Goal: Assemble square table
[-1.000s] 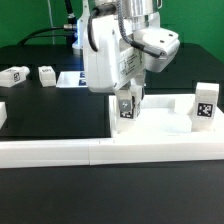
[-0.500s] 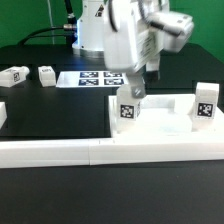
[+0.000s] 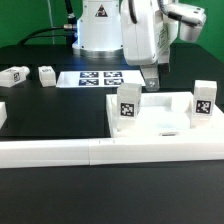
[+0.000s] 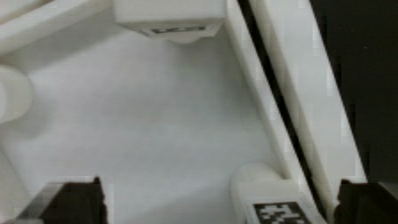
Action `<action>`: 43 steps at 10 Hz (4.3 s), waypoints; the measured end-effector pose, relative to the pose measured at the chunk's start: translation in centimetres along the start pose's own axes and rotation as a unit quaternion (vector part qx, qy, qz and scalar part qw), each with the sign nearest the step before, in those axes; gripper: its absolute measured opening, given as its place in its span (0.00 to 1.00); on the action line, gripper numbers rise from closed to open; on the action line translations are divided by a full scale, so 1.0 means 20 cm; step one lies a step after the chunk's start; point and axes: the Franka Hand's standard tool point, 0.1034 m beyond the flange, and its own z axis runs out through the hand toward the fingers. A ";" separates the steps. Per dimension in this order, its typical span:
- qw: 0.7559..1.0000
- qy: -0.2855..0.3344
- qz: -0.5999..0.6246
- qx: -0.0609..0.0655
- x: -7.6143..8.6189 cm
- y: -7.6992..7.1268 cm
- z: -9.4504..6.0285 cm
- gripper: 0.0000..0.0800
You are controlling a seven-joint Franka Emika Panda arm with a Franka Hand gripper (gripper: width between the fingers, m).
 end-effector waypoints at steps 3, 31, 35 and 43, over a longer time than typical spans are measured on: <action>1.000 0.005 -0.012 0.003 0.00 0.10 0.03 0.81; 0.977 0.061 -0.204 -0.021 0.26 0.59 0.34 0.50; 0.977 0.062 -0.204 -0.021 0.26 0.58 0.34 0.07; 0.976 0.062 -0.206 -0.021 0.27 0.58 0.34 0.07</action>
Offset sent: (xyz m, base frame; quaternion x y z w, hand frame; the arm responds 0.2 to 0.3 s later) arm -0.0894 0.0184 -0.0092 0.0173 0.0303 -0.0279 0.9990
